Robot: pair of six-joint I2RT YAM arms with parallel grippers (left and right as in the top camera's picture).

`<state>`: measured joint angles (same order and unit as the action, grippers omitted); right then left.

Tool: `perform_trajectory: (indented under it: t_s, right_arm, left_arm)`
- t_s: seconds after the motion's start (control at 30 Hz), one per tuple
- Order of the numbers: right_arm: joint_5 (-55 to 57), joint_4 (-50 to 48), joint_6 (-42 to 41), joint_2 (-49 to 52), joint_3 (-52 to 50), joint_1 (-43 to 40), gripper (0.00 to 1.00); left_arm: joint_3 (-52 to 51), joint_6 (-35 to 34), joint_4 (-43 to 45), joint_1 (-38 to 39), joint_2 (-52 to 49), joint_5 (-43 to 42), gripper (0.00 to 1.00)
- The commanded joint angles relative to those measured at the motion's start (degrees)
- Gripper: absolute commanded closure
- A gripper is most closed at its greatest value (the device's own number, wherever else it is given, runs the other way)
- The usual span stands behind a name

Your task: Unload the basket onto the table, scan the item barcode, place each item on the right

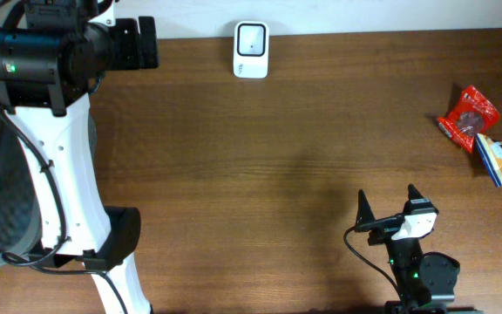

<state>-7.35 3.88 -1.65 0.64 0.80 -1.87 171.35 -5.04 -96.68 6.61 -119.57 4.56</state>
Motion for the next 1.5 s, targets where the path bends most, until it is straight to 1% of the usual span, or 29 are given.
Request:
perform_trajectory:
  t_s: [0.0, 0.3, 0.43, 0.47, 0.53, 0.63, 0.73, 0.8, 0.87, 0.9, 0.93, 0.97, 1.03, 1.07, 1.13, 1.3, 1.37, 1.47]
  right_arm:
    - [0.1, 0.2, -0.7, -0.5, -0.5, 0.4, 0.02]
    - [0.1, 0.2, -0.7, -0.5, -0.5, 0.4, 0.02]
    - [0.1, 0.2, -0.7, -0.5, -0.5, 0.4, 0.02]
    - [0.1, 0.1, -0.7, -0.5, -0.5, 0.4, 0.01]
    - [0.1, 0.2, -0.7, -0.5, -0.5, 0.4, 0.01]
    - [0.1, 0.2, -0.7, -0.5, -0.5, 0.4, 0.02]
    - [0.1, 0.2, -0.7, -0.5, -0.5, 0.4, 0.01]
    - [0.1, 0.2, -0.7, -0.5, -0.5, 0.4, 0.02]
    - [0.1, 0.2, -0.7, -0.5, -0.5, 0.4, 0.01]
    - [0.1, 0.1, -0.7, -0.5, -0.5, 0.4, 0.02]
    - [0.1, 0.2, -0.7, -0.5, -0.5, 0.4, 0.02]
    - [0.1, 0.1, -0.7, -0.5, -0.5, 0.4, 0.02]
    - [0.1, 0.2, -0.7, -0.5, -0.5, 0.4, 0.01]
    - [0.1, 0.2, -0.7, -0.5, -0.5, 0.4, 0.01]
    - [0.1, 0.1, -0.7, -0.5, -0.5, 0.4, 0.01]
    - [0.1, 0.2, -0.7, -0.5, -0.5, 0.4, 0.02]
    - [0.1, 0.2, -0.7, -0.5, -0.5, 0.4, 0.01]
    - [0.1, 0.1, -0.7, -0.5, -0.5, 0.4, 0.02]
  left_arm:
    - [0.4, -0.1, 0.0, -0.1, 0.5, 0.2, 0.01]
    - [0.4, -0.1, 0.0, -0.1, 0.6, 0.2, 0.01]
    - [-1.2, -0.1, 0.0, -0.1, 0.6, -7.3, 0.01]
    - [-3.4, -0.1, 0.0, 0.0, 0.6, -9.6, 0.01]
    - [-9.1, -0.1, 0.2, 0.2, 1.5, -11.3, 0.01]
    - [-19.9, -0.1, 2.5, 0.3, 4.7, -11.4, 0.01]
    - [-36.3, 0.8, 11.1, 0.4, 13.5, -10.8, 0.01]
    - [-54.9, 0.8, 22.3, 0.4, 24.1, -10.8, 0.01]
    - [-75.0, 0.8, 36.7, 0.3, 35.2, -10.9, 0.01]
    - [-80.8, 0.8, 41.2, 0.4, 38.5, -11.0, 0.01]
    - [-95.4, 0.8, 52.2, 0.4, 47.1, -11.1, 0.01]
    - [-105.7, 0.8, 59.5, 0.3, 54.0, -11.2, 0.01]
    - [-119.1, 0.8, 68.8, 0.3, 63.1, -11.0, 0.01]
    - [-123.4, 0.8, 70.9, 0.3, 66.0, -10.8, 0.01]
    - [-129.4, 0.8, 71.1, 0.3, 70.3, -10.8, 0.01]
    - [-134.1, 0.8, 70.5, 0.3, 77.1, -10.8, 0.01]
    - [-138.7, 0.8, 70.8, 0.3, 85.3, -9.2, 0.01]
    - [-144.8, 0.8, 72.9, 0.3, 93.1, -9.3, 0.01]
